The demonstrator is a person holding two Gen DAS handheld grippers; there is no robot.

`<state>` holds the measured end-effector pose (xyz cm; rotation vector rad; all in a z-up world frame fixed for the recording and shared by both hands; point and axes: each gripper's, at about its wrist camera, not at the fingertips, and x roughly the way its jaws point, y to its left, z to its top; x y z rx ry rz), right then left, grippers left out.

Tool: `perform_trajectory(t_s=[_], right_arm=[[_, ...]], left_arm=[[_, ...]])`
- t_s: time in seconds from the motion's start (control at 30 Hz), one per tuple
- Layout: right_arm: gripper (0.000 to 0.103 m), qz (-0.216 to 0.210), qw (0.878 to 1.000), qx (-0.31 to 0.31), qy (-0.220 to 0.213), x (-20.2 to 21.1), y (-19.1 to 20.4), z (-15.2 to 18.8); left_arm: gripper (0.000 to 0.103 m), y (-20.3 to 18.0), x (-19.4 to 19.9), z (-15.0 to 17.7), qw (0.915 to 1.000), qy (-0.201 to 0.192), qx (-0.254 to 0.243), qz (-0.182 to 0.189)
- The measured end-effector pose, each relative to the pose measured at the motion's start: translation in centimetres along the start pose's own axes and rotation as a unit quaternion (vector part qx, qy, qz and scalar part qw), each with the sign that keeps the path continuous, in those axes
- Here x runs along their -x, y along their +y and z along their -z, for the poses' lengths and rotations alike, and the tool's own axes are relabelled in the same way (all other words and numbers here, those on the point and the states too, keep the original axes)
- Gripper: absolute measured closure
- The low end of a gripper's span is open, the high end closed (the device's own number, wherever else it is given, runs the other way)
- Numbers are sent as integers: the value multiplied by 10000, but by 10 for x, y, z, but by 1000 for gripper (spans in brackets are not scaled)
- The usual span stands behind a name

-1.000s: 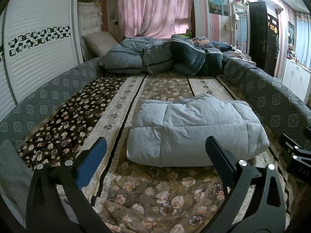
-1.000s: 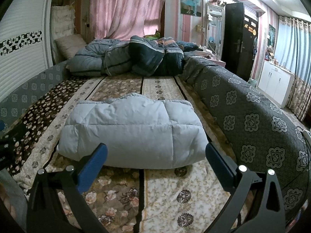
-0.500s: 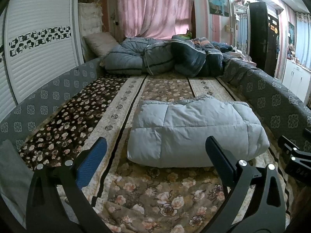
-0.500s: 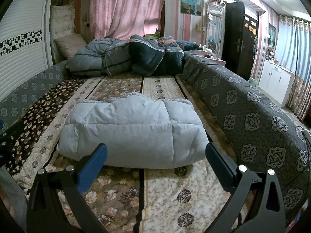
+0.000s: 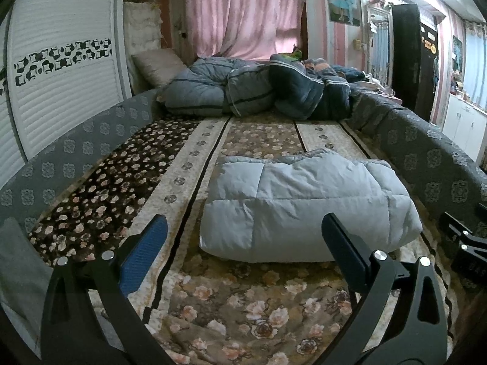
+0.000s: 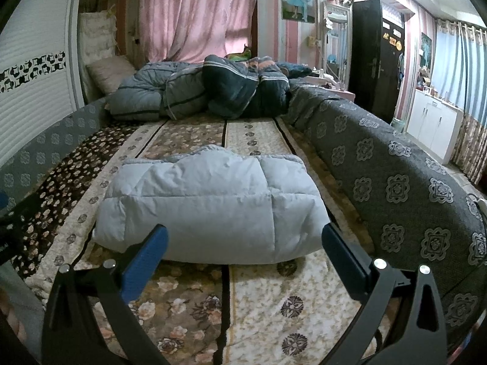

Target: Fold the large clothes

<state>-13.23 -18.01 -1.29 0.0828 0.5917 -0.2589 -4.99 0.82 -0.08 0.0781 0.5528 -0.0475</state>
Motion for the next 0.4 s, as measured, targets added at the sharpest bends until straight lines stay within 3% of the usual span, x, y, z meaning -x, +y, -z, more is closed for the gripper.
perform_trajectory(t_s=[0.4], right_arm=[[2,-29,10000,-40,-47,5,0,-2]], left_arm=[[3,-2,5,-3,10000,-31,-32,33]])
